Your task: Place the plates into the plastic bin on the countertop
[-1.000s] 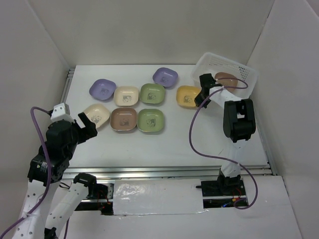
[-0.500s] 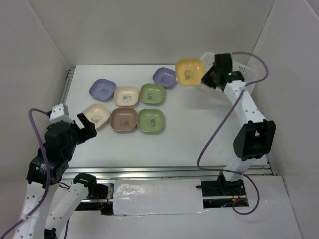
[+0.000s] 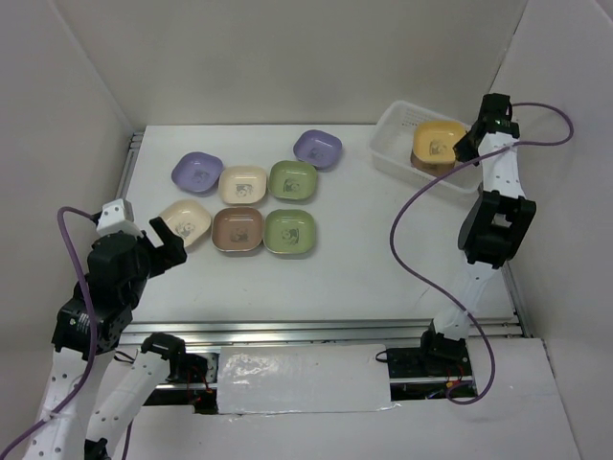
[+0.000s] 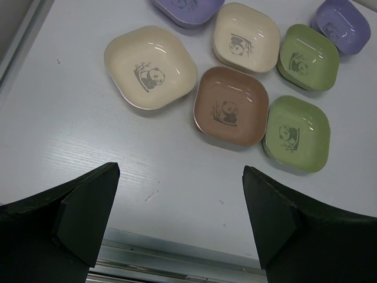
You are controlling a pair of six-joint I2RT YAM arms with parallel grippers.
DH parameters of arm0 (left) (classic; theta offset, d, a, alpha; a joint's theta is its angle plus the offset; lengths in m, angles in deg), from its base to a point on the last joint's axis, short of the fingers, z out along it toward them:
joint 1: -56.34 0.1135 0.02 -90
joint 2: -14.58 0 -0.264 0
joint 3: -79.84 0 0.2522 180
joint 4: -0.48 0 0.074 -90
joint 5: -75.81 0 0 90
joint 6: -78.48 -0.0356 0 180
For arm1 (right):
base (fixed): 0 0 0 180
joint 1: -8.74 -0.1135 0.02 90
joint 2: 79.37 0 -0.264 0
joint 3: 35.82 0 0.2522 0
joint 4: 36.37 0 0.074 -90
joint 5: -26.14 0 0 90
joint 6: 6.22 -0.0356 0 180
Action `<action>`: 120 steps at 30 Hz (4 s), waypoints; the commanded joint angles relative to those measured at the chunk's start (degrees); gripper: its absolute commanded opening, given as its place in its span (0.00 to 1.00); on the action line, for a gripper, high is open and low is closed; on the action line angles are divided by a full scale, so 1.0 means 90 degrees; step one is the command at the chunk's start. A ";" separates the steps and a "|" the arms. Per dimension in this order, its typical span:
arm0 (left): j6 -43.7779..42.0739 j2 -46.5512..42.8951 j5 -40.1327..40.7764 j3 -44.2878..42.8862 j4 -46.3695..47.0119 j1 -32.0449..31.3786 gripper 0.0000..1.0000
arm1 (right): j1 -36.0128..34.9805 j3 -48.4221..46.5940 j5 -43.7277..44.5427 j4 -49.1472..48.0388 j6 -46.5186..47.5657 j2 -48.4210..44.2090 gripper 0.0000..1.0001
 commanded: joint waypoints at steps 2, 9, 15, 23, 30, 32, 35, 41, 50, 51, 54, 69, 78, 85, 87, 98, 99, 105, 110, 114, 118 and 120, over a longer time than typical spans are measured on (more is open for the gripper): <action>-0.0154 0.0127 -0.0023 0.0014 0.0256 -0.0092 0.99 | 0.0032 -0.0477 0.0118 0.0129 0.0515 0.0120 0.00; -0.0144 0.0361 -0.0042 0.0014 0.0237 -0.0385 0.99 | 0.0189 -0.1024 0.0148 0.0130 0.0768 0.0764 0.03; -0.0144 0.0283 -0.0003 0.0024 0.0266 -0.0483 0.99 | 0.0179 -0.1152 0.0304 -0.0035 0.0769 0.1136 0.06; -0.0144 0.0244 -0.0033 0.0024 0.0246 -0.0531 0.99 | -0.0162 -0.1025 0.0207 -0.0436 0.0652 0.0863 0.74; -0.0134 0.0196 -0.0004 0.0024 0.0246 -0.0522 0.99 | -0.1574 -0.0040 0.1025 -0.0846 0.0730 -0.1410 1.00; -0.0144 0.0176 0.0006 0.0034 0.0275 -0.0522 0.99 | -0.2501 0.0623 0.1279 -0.0866 0.0624 -0.1976 1.00; -0.0125 0.0215 0.0026 0.0024 0.0246 -0.0522 0.99 | -0.3276 0.1843 0.1204 -0.1090 0.0243 -0.2554 1.00; -0.0095 0.0332 0.0094 0.0005 0.0217 -0.0531 0.99 | -0.4790 0.3613 0.0481 -0.1686 -0.0364 -0.2732 0.94; -0.0095 0.0293 0.0104 0.0014 0.0217 -0.0522 0.99 | -0.5944 0.4395 0.0207 -0.1882 -0.0989 -0.1492 0.84; -0.0085 0.0293 0.0094 0.0014 0.0217 -0.0531 0.99 | -0.5944 0.4444 0.0149 -0.1949 -0.1018 -0.1355 0.77; -0.0085 0.0264 0.0114 0.0014 0.0217 -0.0522 0.99 | -0.5856 0.4483 -0.0086 -0.2009 -0.1106 -0.0974 0.63; -0.0085 0.0176 0.0123 0.0014 0.0227 -0.0531 0.99 | -0.4463 0.5490 0.0754 -0.1287 -0.0815 -0.4155 0.00; -0.0105 0.0156 0.0085 0.0024 0.0227 -0.0512 0.99 | -0.1238 0.2162 0.0218 -0.0797 0.0765 -0.1516 0.00; -0.0134 0.0117 0.0026 0.0034 0.0266 -0.0541 0.99 | -0.0330 -0.0087 0.0197 -0.0221 0.1004 0.0247 0.00; -0.0134 0.0156 0.0026 0.0034 0.0266 -0.0561 0.99 | -0.0085 0.0029 -0.0074 -0.0513 0.0935 0.0354 0.00; -0.0183 0.0332 -0.0062 0.0024 0.0266 -0.0971 0.99 | -0.0036 -0.0604 0.0129 -0.0593 0.0994 0.0844 0.69; -0.0183 0.0332 -0.0062 0.0024 0.0266 -0.0961 0.99 | -0.0065 -0.0653 0.0051 -0.0602 0.0993 0.0746 0.99; -0.0105 0.0206 0.0065 0.0024 0.0227 -0.0961 0.99 | -0.1254 -0.0187 0.0577 -0.0827 0.1208 -0.0902 1.00; 0.0149 -0.0019 0.0600 -0.0005 0.0090 -0.0942 0.99 | -0.3944 0.2145 0.0930 -0.1653 0.0694 -0.2231 1.00; 0.0247 -0.0078 0.0729 -0.0015 0.0012 -0.0834 0.99 | -0.5411 0.3213 0.0316 -0.2408 -0.0099 -0.1952 0.99; 0.0237 -0.0058 0.0680 -0.0025 0.0012 -0.0815 0.99 | -0.6363 0.2115 0.0217 -0.2127 -0.0480 -0.0625 0.95; 0.0237 -0.0058 0.0670 -0.0025 0.0012 -0.0805 0.99 | -0.6578 0.1663 0.0168 -0.1854 -0.0608 0.0138 0.94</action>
